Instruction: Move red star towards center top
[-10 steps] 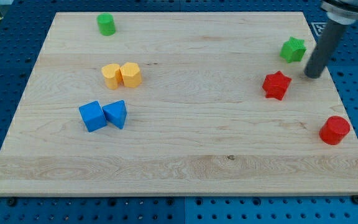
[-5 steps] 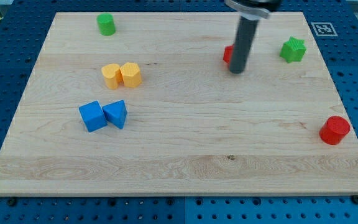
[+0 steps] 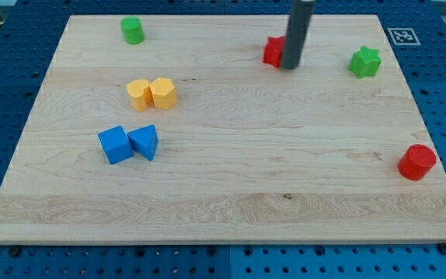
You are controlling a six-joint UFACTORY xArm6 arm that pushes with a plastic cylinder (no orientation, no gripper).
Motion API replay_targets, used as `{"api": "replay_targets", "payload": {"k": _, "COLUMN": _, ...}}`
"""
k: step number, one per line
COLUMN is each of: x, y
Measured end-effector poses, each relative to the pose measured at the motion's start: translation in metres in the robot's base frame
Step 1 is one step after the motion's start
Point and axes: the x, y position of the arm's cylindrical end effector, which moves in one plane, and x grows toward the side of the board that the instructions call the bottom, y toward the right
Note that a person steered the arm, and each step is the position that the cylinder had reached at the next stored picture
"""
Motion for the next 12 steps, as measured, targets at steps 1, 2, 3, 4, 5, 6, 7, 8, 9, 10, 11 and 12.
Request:
{"api": "replay_targets", "payload": {"k": 1, "x": -0.019, "y": -0.020}}
{"api": "replay_targets", "payload": {"k": 2, "x": -0.016, "y": 0.001}}
{"api": "replay_targets", "payload": {"k": 3, "x": -0.017, "y": 0.022}}
{"api": "replay_targets", "payload": {"k": 4, "x": -0.034, "y": 0.026}}
{"api": "replay_targets", "payload": {"k": 5, "x": -0.038, "y": -0.005}}
{"api": "replay_targets", "payload": {"k": 6, "x": -0.038, "y": -0.022}}
{"api": "replay_targets", "payload": {"k": 7, "x": -0.034, "y": -0.015}}
{"api": "replay_targets", "payload": {"k": 8, "x": -0.021, "y": -0.012}}
{"api": "replay_targets", "payload": {"k": 9, "x": -0.029, "y": -0.029}}
{"api": "replay_targets", "payload": {"k": 10, "x": -0.038, "y": -0.044}}
{"api": "replay_targets", "payload": {"k": 11, "x": -0.038, "y": -0.044}}
{"api": "replay_targets", "payload": {"k": 12, "x": -0.039, "y": -0.043}}
